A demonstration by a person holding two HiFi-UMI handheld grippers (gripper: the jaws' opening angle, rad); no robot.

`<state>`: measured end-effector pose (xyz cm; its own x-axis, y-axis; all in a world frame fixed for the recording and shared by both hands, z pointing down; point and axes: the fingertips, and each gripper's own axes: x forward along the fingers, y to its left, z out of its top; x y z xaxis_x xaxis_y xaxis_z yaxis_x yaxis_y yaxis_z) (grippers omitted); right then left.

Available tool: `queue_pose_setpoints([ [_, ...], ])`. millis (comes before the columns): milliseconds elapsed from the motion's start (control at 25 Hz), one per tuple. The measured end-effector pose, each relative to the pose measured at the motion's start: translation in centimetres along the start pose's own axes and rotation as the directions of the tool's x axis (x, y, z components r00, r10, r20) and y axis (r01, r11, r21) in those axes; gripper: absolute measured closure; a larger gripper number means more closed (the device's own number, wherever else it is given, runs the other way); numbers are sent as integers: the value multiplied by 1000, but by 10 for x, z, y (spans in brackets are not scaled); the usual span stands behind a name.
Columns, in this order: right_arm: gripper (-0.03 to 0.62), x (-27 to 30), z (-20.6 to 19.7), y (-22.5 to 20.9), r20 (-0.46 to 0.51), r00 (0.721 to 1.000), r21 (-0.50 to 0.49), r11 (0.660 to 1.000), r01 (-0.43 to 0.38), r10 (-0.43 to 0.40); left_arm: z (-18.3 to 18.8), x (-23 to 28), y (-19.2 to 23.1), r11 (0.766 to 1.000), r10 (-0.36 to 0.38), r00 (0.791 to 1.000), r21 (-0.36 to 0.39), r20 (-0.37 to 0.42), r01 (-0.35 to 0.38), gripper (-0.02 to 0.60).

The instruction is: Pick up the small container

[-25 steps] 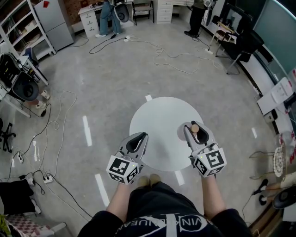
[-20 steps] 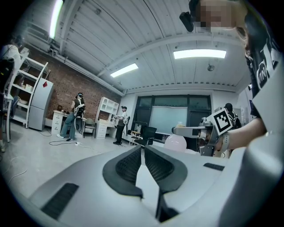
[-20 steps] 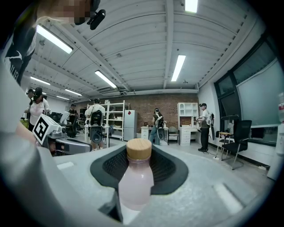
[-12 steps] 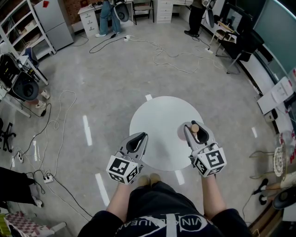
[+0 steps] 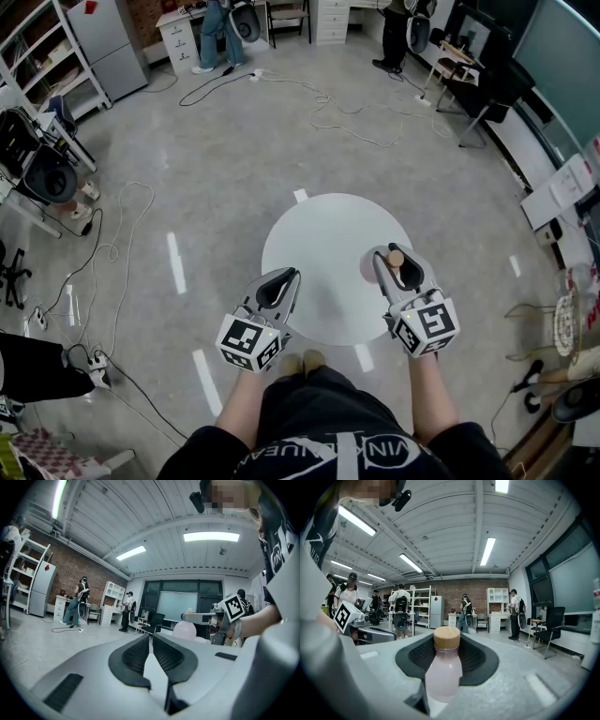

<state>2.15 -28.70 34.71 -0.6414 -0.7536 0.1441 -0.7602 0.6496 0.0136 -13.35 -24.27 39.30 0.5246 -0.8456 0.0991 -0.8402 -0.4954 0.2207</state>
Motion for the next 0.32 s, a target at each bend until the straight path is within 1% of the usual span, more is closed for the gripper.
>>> queue_pose_setpoints([
  [320,461,3,-1,-2,-3,1000,2,1000,3,-3,-2,2,3,1000,1,1000,-6,-4,-1,554],
])
